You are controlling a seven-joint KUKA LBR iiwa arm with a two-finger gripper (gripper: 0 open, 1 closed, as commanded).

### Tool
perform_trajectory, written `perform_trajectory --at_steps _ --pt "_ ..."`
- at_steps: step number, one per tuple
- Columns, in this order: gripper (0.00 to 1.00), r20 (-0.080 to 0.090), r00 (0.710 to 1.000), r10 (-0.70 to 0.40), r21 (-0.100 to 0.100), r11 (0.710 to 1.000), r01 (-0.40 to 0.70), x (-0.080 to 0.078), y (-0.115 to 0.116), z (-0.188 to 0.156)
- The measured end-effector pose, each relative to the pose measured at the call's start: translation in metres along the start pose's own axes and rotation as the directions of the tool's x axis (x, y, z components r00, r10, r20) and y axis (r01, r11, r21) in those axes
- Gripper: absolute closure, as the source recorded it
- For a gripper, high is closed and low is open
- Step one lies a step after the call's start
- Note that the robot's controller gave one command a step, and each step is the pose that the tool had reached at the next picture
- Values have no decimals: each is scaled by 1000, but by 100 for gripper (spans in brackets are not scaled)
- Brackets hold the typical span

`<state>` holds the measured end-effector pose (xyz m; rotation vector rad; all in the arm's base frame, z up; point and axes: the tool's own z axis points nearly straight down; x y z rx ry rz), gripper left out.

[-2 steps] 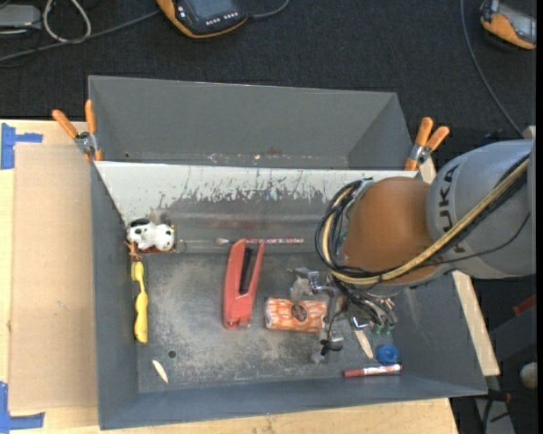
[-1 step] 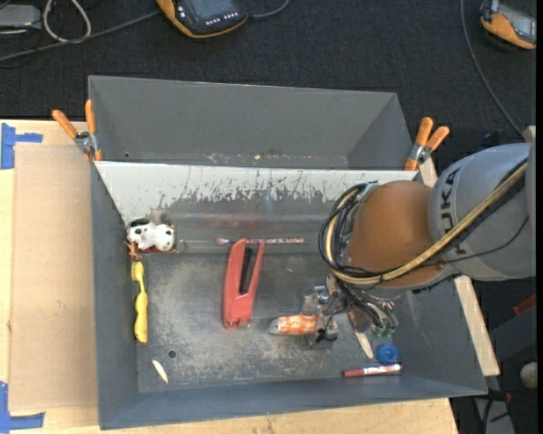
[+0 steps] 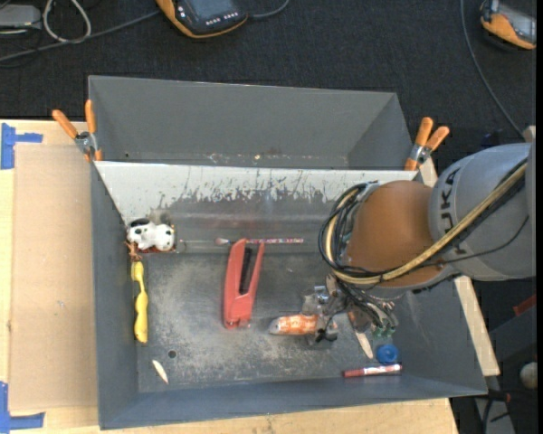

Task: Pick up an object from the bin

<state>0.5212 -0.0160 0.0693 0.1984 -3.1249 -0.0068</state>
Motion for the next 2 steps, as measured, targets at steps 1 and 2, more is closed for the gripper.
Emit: perform_trajectory --at_steps 1,2 --pt "100 -5 1000 -14 -1 1000 14 1 10 -61" --pt "100 -9 1000 26 -1 1000 -26 3 -3 -145"
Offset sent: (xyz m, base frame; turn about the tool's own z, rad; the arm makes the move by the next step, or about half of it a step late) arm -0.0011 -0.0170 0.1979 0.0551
